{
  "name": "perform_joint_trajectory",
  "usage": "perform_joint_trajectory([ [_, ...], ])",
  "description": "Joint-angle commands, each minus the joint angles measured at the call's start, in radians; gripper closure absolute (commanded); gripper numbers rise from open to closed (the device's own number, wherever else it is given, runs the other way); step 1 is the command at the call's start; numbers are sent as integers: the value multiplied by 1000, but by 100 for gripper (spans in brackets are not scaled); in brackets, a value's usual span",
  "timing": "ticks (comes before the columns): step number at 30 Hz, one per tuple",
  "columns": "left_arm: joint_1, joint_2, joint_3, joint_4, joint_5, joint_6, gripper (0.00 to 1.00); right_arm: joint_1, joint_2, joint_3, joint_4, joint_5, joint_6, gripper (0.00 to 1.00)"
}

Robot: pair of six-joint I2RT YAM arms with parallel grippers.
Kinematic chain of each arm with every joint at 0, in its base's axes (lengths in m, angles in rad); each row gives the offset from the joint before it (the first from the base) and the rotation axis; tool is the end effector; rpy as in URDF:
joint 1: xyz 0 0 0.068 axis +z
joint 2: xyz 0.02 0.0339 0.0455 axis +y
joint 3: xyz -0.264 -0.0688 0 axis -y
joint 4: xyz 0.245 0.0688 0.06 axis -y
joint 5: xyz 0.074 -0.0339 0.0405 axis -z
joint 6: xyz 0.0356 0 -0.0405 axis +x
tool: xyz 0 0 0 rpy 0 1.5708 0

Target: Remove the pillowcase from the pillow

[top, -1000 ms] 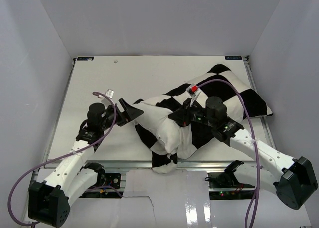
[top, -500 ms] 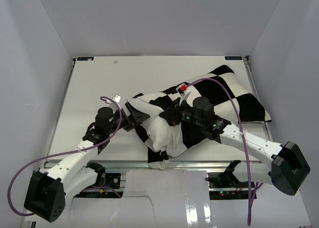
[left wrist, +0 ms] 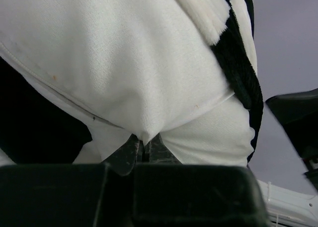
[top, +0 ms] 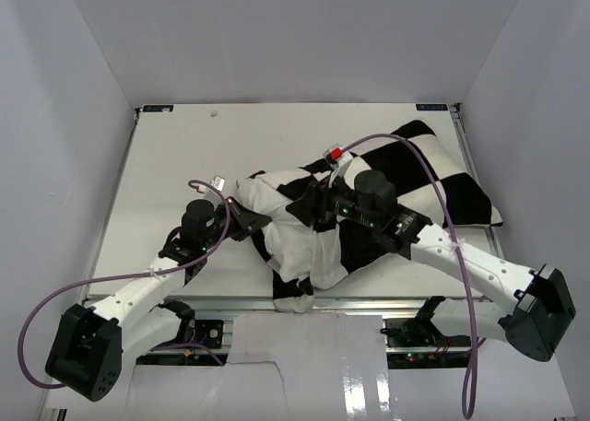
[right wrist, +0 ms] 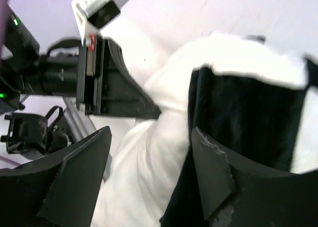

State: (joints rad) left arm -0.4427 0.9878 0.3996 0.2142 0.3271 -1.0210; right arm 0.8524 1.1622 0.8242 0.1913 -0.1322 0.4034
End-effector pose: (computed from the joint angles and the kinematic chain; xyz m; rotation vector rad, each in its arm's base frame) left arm 0.1867 -0.1012 0.2085 -0.3792 2.1187 -1.2371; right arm 0.1770 0.2096 0.3152 -0.5088 1.7591 1.0249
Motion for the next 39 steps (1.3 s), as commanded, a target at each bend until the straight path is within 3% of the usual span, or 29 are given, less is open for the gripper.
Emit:
perform_joint_trajectory([
  [1,-8,-63,-19,48,-11,9,100,-4,-1,209,-93,42,-136,25],
  [5,-10,-78,-30,47,1,27,100,-16,233,455,-313,72,-228,23],
  [11,-14,-71,-31,40,7,36,100,-15,538,745,-516,77,-340,25],
  [16,-16,-77,-33,40,0,45,100,-18,668,794,-561,100,-371,28],
  [20,-16,-132,-33,-4,-17,53,100,-48,718,813,-563,235,-332,38],
  [23,-17,-191,-18,-74,-65,59,100,-123,749,845,-552,220,-296,48],
  [24,-17,-240,11,-135,-110,65,100,-145,775,878,-564,212,-284,56],
  [25,-16,-264,25,-162,-129,74,100,-163,787,897,-575,209,-279,86],
  [26,-16,-287,39,-215,-152,81,100,-197,800,912,-584,216,-267,92],
  [35,-17,-397,163,-439,-382,107,100,-354,789,859,-576,166,-236,92],
  [39,-16,-437,160,-444,-444,108,100,-363,757,803,-563,102,-218,92],
])
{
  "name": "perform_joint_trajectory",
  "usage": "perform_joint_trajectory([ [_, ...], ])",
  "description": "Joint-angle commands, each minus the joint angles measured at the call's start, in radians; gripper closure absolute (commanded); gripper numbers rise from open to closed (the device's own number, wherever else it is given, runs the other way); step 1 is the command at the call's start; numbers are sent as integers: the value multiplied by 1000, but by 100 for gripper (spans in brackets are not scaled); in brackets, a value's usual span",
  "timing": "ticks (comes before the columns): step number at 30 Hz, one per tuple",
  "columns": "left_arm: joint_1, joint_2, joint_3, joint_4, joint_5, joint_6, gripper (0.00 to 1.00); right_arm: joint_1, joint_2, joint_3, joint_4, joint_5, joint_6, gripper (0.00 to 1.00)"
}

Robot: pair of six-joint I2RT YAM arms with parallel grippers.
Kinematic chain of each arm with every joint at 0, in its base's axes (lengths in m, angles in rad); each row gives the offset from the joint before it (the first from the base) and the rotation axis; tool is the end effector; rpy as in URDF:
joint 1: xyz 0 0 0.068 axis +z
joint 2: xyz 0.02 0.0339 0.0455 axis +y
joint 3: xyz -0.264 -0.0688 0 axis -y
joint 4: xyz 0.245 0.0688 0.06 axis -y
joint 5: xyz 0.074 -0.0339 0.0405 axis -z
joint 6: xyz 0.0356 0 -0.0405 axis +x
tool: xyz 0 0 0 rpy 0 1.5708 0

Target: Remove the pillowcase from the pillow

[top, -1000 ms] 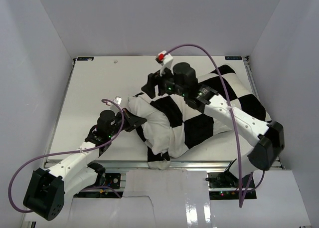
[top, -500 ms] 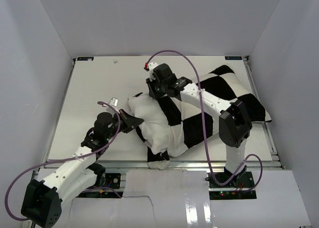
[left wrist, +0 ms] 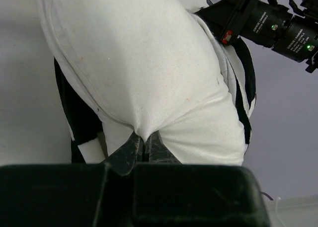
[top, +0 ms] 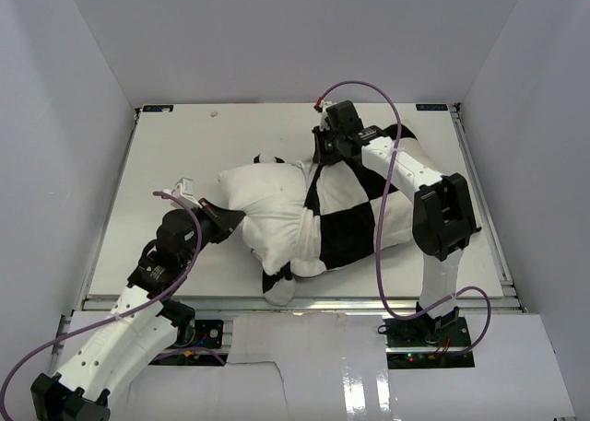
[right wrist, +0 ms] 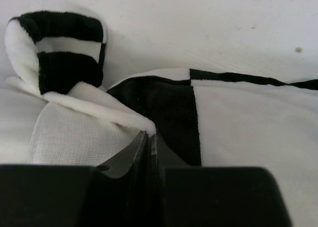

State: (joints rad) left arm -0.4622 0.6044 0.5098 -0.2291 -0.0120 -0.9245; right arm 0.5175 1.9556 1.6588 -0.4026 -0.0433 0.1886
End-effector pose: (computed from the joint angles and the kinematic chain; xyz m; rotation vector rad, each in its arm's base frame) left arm 0.1400 -0.0693 0.2653 -0.4678 1.9499 -0.9126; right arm 0.3945 0.2263 0.2734 -0.4002 2.2696 0.4178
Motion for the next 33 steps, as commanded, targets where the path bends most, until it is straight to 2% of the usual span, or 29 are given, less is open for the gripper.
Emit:
perform_joint_trajectory([
  [1,2,-28,46,16,-71,12,100,-28,-41,-28,31,-72,-8,87],
  [3,3,10,45,28,-34,-2,100,-19,-67,-19,12,-95,-14,70],
  [4,3,46,39,52,-17,-5,100,-4,-82,-19,8,-86,-17,51],
  [6,3,69,39,68,6,-8,100,6,-147,-25,5,-98,-17,35],
  [11,2,107,67,85,4,-8,100,9,-303,-64,-7,-125,-3,24],
  [15,3,135,75,109,6,-23,100,21,-412,-183,15,-112,20,5],
  [17,3,168,91,148,10,-27,100,36,-505,-270,77,-107,38,4],
  [19,2,241,156,134,63,-19,100,68,-579,-428,178,-124,75,5],
  [23,2,276,179,145,64,-34,100,156,-778,-618,252,-106,106,12],
  [25,3,279,188,142,52,-33,100,240,-866,-724,274,-57,114,18],
  [30,0,287,225,132,53,-28,100,444,-977,-878,356,63,152,25],
  [33,2,288,236,122,55,-30,100,527,-982,-913,366,167,161,25],
])
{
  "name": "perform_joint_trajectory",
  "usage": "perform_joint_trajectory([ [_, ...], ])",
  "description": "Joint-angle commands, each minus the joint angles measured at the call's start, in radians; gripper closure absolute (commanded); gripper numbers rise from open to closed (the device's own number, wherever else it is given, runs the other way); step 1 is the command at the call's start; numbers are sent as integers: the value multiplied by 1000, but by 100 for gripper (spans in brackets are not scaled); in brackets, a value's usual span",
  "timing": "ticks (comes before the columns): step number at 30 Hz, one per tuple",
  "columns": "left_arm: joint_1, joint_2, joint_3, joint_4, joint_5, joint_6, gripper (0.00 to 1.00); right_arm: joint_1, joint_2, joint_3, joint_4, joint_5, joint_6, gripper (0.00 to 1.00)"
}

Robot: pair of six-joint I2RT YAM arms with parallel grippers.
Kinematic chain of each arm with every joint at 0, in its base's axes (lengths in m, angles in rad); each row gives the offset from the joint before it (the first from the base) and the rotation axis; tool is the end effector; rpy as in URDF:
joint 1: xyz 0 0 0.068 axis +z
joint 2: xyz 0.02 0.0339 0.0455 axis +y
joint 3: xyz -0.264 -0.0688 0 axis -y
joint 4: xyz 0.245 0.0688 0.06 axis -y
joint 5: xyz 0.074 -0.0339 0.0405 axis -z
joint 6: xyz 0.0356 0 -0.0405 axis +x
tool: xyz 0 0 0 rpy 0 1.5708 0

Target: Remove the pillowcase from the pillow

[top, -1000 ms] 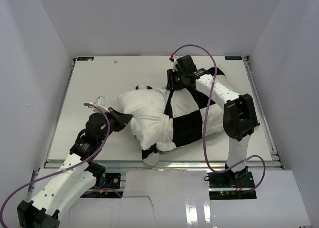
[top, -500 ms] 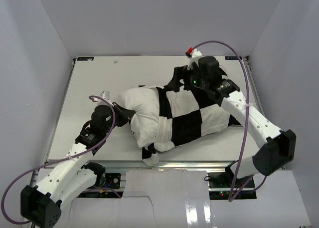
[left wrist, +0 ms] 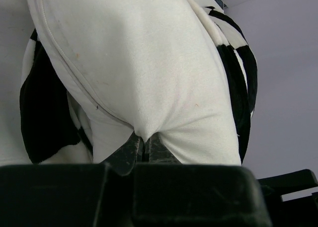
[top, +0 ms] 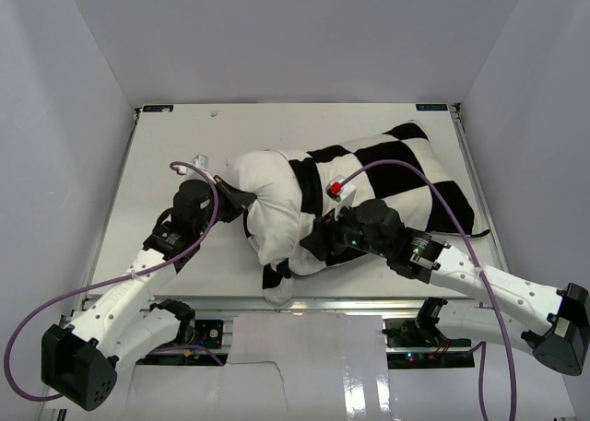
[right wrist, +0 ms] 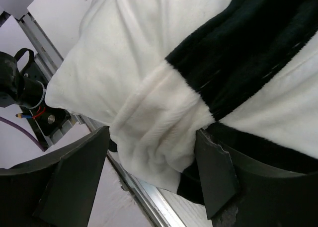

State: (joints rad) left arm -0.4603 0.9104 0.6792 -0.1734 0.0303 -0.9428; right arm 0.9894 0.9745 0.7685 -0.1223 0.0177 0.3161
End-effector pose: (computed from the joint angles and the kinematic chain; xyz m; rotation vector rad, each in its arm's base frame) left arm 0.1886 -0.0947 0.2811 -0.4812 2.0437 -0.9181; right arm 0.1255 0.1898 0.3052 -0.6472 1.8876 0.8535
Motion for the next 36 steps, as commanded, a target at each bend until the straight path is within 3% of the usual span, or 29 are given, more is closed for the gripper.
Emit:
perform_joint_trajectory([
  [1,0,-19,63,63,13,-13,100,66,12,-26,88,132,32,25],
  [7,0,-42,48,57,29,-19,100,120,96,-23,55,286,55,29],
  [10,0,-44,63,40,48,-14,100,123,108,-44,58,356,81,37],
  [14,2,5,92,58,172,-11,100,121,84,-86,75,454,110,72],
  [15,2,19,127,58,196,1,100,121,75,-93,73,490,132,92],
  [21,14,101,295,-81,246,65,100,48,-2,-166,78,637,170,92],
  [23,52,87,278,-39,363,36,100,16,-23,-190,76,694,186,92],
  [26,97,79,266,-3,447,-10,100,-99,-51,-218,76,642,202,92],
  [36,209,151,367,-70,525,7,100,-166,-120,-270,61,584,215,92],
])
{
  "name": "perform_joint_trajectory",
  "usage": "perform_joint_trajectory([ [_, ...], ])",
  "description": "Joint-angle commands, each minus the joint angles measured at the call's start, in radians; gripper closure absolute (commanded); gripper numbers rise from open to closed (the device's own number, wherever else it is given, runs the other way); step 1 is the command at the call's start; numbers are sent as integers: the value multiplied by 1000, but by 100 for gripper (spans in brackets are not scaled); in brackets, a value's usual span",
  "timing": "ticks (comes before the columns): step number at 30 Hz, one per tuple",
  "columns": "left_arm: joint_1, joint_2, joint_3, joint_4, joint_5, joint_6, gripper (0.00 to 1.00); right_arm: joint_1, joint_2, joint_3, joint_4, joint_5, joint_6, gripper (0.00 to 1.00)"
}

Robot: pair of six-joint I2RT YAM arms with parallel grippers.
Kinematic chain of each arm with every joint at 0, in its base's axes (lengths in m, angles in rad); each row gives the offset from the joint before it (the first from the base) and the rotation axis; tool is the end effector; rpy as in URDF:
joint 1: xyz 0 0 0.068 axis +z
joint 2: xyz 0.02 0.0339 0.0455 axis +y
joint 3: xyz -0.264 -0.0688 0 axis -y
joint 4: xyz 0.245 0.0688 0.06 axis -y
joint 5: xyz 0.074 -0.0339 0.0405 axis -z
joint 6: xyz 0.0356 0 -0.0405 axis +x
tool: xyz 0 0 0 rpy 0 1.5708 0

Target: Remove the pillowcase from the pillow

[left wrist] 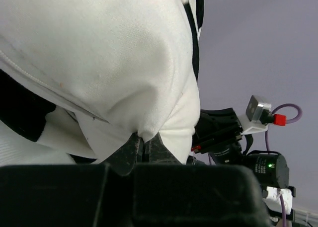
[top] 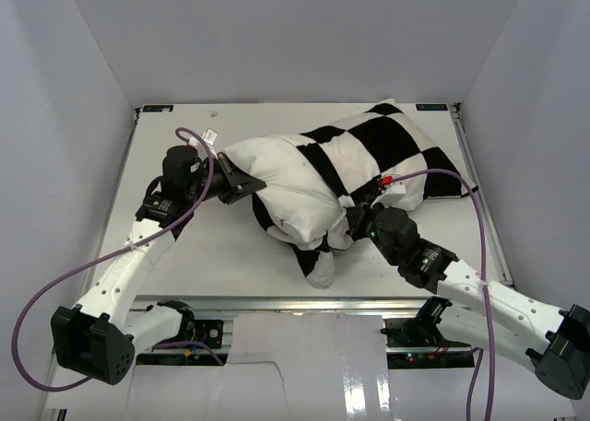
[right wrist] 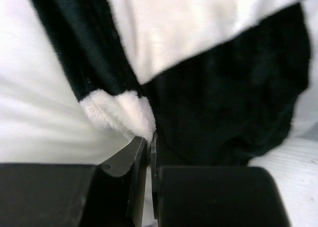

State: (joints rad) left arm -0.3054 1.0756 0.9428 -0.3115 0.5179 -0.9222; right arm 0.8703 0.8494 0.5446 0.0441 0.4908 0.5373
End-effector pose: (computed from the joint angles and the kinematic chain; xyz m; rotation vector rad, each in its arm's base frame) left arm 0.2237 -0.0890 0.3277 -0.3132 2.1804 -1.2607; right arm 0.1412 0.1415 0.2683 0.0432 1.8342 0.5516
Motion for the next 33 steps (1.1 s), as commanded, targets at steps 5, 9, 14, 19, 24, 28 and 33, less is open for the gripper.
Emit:
perform_joint_trajectory([
  [5,91,44,185,8,-4,25,100,-57,14,-67,-130,111,19,92],
  [9,104,72,200,-5,10,33,100,-71,4,-84,-128,112,21,92],
  [14,104,-11,106,97,183,42,100,-175,74,-54,-122,111,-13,92],
  [19,104,-114,1,63,139,80,100,-240,137,8,-133,16,-74,92],
  [24,104,-192,-147,87,90,102,100,-223,-1,73,-174,-177,-143,81],
  [28,104,-218,-216,104,70,111,100,-203,-53,169,-198,-303,-198,58],
  [33,101,-249,-295,161,71,94,100,-197,65,325,-178,-452,-253,44],
])
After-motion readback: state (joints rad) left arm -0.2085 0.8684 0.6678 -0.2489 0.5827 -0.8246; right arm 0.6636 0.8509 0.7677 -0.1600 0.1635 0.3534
